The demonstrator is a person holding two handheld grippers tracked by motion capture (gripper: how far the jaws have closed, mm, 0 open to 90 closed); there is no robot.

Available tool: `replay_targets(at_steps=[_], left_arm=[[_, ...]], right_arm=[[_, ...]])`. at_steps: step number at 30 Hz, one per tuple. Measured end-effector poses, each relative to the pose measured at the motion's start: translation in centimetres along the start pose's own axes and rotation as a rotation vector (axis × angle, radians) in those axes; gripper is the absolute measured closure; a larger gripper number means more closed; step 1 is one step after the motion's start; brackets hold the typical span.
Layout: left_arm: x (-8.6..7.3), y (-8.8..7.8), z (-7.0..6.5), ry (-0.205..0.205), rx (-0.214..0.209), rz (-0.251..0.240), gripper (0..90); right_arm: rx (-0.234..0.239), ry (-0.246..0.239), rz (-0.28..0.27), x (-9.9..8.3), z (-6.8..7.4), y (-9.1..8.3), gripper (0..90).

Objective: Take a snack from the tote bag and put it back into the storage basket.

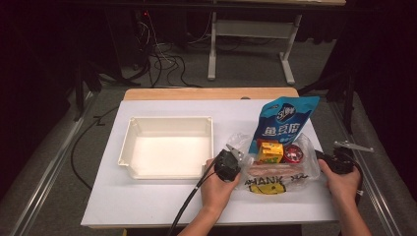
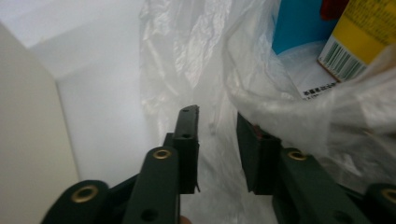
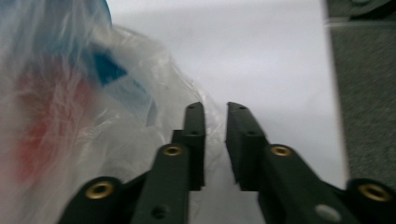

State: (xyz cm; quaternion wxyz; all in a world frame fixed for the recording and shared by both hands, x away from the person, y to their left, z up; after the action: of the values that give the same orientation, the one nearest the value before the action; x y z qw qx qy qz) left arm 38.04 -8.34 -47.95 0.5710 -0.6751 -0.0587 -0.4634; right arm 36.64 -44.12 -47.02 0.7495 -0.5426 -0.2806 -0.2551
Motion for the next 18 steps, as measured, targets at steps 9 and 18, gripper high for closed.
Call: replay_targets(at_steps=[9,18], left_arm=[[0.0,-6.6,0.9,-0.083,-0.083,-0.192,53.3],[0.1,-10.3,1.2,-0.152,-0.220,-0.371,41.3]], right_arm=[[0.000,-0.082,-0.184,0.5,2.5,-7.2,63.0],[0.006,-0.108,-0.270,0.2,5.8,-10.3,50.5]])
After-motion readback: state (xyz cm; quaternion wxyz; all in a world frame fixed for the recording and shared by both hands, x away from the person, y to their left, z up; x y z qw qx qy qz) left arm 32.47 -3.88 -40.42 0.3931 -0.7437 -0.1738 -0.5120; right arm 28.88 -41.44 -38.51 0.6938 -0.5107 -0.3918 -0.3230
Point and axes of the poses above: each handheld gripper's, and its own axes: y roughly forward along the jaws, x roughly out of its top, z roughly to its left, the point moved 2 cm from there along y, roughly forward along the jaws, and after that the axes turned 5 degrees about z, right-handed, at the moved point
